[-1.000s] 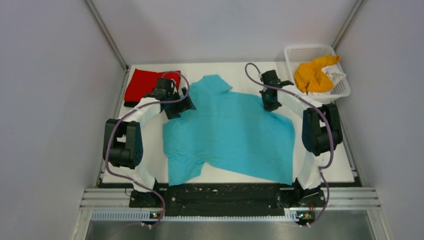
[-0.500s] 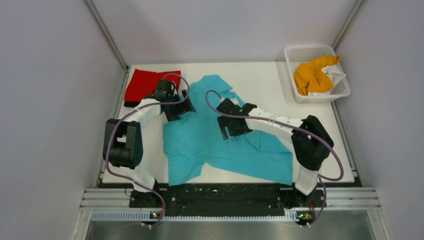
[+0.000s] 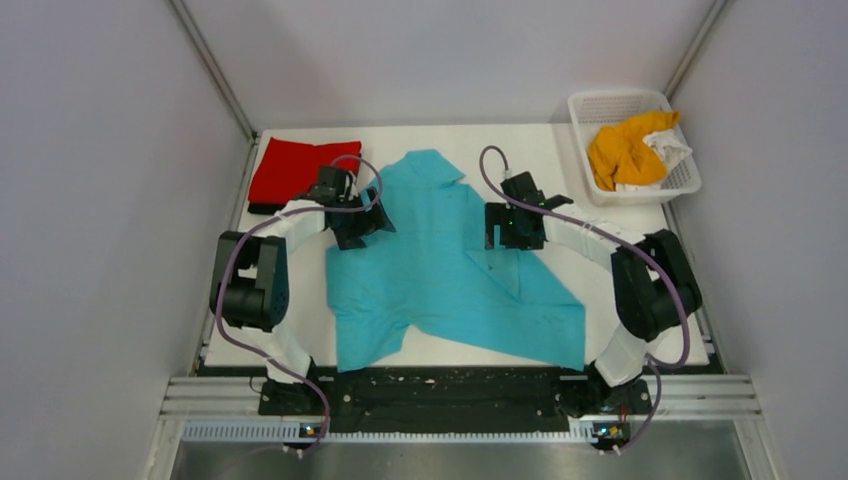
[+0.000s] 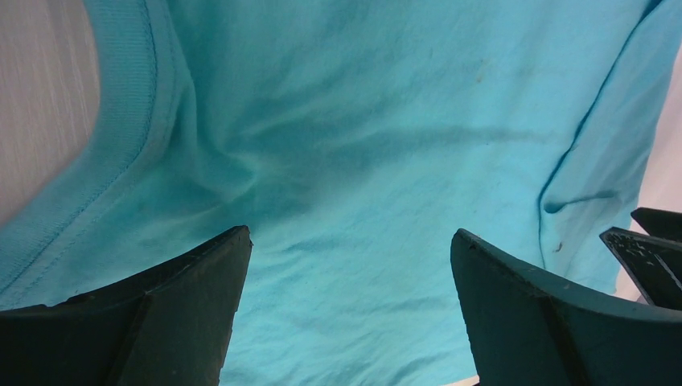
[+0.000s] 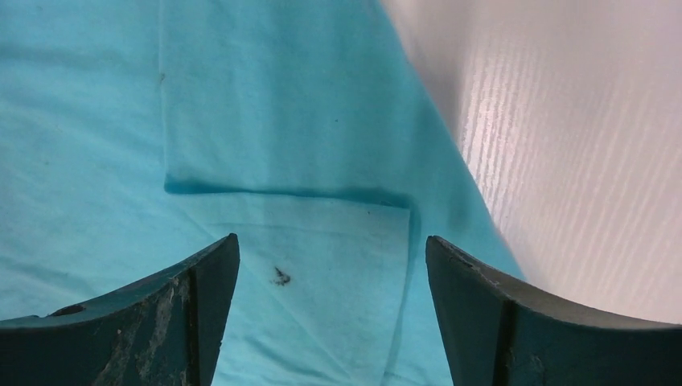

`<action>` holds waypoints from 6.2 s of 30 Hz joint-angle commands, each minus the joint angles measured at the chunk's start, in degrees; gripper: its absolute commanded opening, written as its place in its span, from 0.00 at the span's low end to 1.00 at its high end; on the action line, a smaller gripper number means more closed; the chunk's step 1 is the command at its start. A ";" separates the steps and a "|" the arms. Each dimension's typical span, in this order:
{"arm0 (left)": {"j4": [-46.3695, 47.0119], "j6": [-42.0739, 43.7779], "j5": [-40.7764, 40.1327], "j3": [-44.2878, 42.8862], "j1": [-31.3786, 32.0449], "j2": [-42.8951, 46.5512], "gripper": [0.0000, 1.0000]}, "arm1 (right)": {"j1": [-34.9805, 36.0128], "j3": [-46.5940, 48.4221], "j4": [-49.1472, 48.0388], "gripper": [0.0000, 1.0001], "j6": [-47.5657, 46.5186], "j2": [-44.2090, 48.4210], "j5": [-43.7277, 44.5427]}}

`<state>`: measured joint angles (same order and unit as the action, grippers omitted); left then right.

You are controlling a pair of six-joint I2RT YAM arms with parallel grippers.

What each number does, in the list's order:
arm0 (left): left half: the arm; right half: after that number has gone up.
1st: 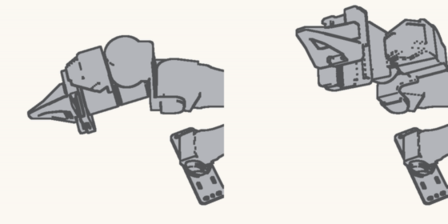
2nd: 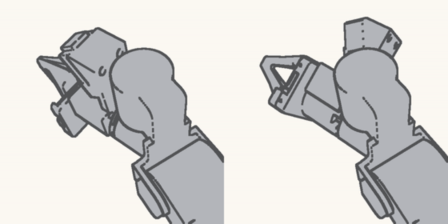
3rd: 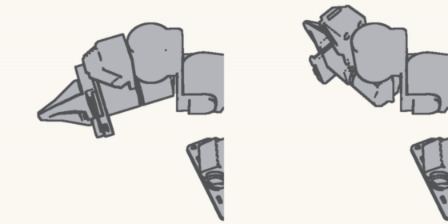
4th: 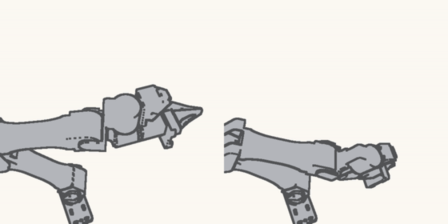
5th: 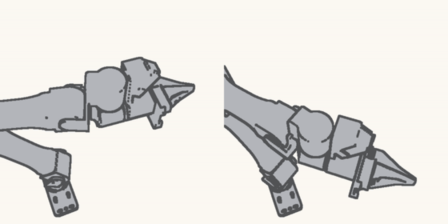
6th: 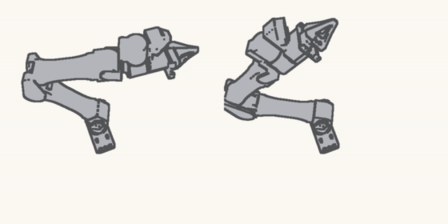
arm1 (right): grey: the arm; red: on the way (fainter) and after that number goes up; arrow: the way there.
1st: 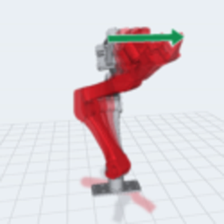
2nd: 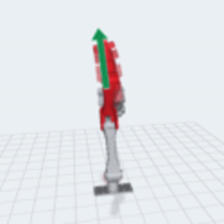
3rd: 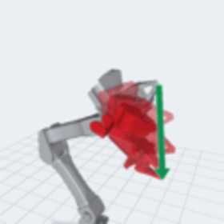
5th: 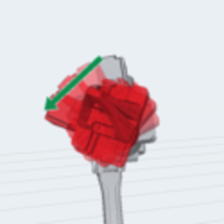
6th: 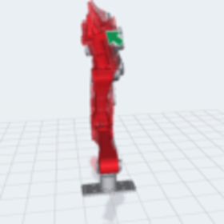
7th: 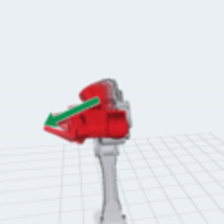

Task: Fold and stack the t-shirts
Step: Flatten out the tshirt, then grab the side of the flattened tshirt closest away from the robot with both arms

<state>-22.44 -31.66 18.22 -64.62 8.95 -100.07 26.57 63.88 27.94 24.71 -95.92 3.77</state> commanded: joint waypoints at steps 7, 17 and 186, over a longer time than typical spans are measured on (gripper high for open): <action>2.04 -0.54 0.41 1.59 0.10 -1.49 0.99 | -1.43 2.97 -4.45 0.72 -2.56 -7.57 1.32; 2.14 -0.77 -0.02 1.45 0.10 -2.31 0.99 | -1.40 1.27 -2.88 0.51 -1.95 -4.59 0.53; -18.04 -32.04 -19.36 38.78 35.83 39.34 0.01 | -9.25 -29.03 20.10 0.98 29.54 50.28 25.79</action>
<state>-41.63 -62.81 -0.75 -27.14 43.77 -59.70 19.38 34.92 44.27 48.80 -46.15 27.11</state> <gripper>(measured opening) 0.157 0.980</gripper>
